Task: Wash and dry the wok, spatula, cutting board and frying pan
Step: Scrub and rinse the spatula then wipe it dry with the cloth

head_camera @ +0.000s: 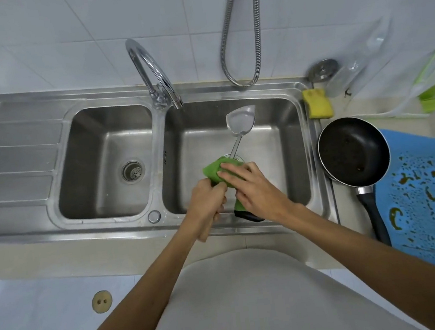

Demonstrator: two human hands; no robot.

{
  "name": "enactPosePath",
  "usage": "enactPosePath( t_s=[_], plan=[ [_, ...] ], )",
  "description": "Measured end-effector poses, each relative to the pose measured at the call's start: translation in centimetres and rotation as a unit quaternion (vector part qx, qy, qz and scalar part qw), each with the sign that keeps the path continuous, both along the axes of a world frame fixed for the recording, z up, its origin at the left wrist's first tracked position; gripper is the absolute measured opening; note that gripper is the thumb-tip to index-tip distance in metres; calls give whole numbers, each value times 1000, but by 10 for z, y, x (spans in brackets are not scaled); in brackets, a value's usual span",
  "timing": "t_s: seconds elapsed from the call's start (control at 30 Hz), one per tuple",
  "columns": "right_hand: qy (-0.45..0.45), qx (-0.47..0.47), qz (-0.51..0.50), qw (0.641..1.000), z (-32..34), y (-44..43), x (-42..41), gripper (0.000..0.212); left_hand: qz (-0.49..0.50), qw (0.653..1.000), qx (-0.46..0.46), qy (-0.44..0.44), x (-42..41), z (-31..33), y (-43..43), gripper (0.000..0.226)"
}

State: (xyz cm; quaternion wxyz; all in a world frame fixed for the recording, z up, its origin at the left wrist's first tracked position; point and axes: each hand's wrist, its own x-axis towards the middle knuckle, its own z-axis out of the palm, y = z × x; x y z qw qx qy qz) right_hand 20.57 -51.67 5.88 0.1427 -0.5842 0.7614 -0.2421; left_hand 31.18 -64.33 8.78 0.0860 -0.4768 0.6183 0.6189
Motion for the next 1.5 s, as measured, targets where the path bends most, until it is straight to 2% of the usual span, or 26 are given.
enactPosePath(
  t_s=[0.13, 0.23, 0.3, 0.37, 0.43, 0.5, 0.53, 0.67, 0.73, 0.83, 0.9, 1.03, 1.13, 1.3, 1.4, 1.5],
  plan=[
    [30, 23, -24, 999, -8, 0, -15, 62, -94, 987, -128, -10, -5, -4, 3, 34],
    [43, 71, -105, 991, -11, -12, -42, 60, -134, 974, -183, -13, -2, -6, 6, 54],
    [45, 110, -167, 979, -13, -22, -58, 60, -152, 967, -202, -23, 0, -7, 7, 50],
    [36, 111, -186, 976, -14, -28, -52, 61, -157, 963, -215, -35, -4, -7, 3, 42],
    [30, 64, -119, 990, -16, -25, -27, 64, -139, 970, -196, -46, -8, -7, -6, 30],
    [51, 42, -24, 998, -18, -17, -14, 65, -92, 984, -146, -37, -6, -7, -12, 17],
    [62, 37, -8, 997, -18, -18, -21, 65, -73, 989, -120, -34, -4, -6, -12, 14],
    [51, 98, -155, 982, -19, -35, -58, 61, -103, 986, -121, -52, 0, -7, -8, 13],
    [38, 80, -129, 988, -17, -34, -52, 61, -68, 994, -73, -33, -3, -7, -10, 11],
    [6, 40, -17, 999, -12, -17, -36, 63, 3, 997, 79, -4, -6, -5, -18, 21],
    [-16, 33, -45, 998, -11, -11, -40, 63, -22, 994, 105, -2, -7, -3, -22, 25],
    [-24, 10, -219, 975, -4, -9, -75, 61, -47, 990, 128, 20, -3, 4, -20, 20],
    [34, -16, -298, 954, 8, -5, -112, 61, -63, 991, 113, 43, -1, 11, -19, 17],
    [152, 41, -263, 952, 8, -10, -123, 64, -107, 990, 75, 48, -6, 18, -13, 16],
    [140, 84, -266, 950, -2, -14, -92, 66, -133, 989, 38, 42, -7, 15, -7, 22],
    [122, 116, -169, 971, -14, -11, -62, 66, -124, 991, 30, 43, -4, 11, -1, 30]
  ],
)
